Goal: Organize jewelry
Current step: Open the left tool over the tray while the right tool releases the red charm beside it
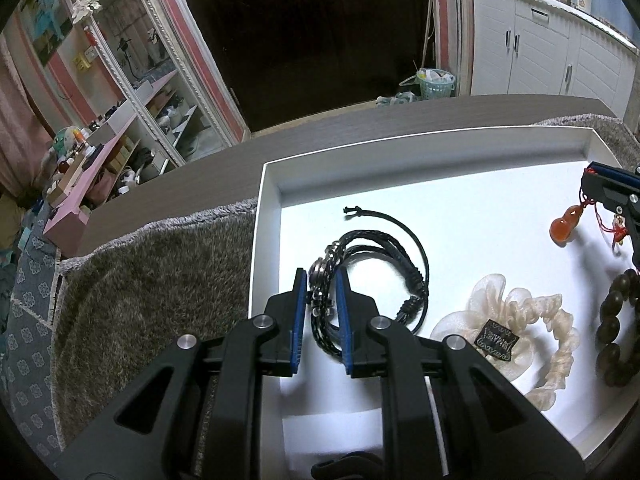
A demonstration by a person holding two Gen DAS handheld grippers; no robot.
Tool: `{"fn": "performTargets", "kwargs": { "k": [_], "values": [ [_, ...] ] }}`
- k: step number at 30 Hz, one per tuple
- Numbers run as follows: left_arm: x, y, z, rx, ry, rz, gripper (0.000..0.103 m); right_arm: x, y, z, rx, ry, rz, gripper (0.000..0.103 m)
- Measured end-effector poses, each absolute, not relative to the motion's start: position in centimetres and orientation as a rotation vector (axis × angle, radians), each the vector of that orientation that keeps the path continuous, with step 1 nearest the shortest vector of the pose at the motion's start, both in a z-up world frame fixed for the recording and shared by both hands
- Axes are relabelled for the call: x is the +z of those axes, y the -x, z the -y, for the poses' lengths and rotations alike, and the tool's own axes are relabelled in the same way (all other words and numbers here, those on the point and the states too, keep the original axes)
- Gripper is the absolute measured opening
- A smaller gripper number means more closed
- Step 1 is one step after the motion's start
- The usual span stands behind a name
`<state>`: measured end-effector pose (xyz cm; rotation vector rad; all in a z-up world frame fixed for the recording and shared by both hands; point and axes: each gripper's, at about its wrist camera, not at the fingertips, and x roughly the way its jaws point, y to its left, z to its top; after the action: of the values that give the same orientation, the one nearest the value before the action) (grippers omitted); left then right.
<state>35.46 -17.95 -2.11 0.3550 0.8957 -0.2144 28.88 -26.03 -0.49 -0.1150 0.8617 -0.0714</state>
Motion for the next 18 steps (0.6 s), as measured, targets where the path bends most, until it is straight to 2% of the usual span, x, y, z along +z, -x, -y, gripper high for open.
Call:
{"fn": "performTargets", "kwargs": {
  "k": [18],
  "values": [
    [-2.5, -34.1, 16.7, -0.228, -0.350, -0.892, 0.015, -1.3, -29.6, 27.2, -0.111, 0.119, -0.936, 0.007]
  ]
}}
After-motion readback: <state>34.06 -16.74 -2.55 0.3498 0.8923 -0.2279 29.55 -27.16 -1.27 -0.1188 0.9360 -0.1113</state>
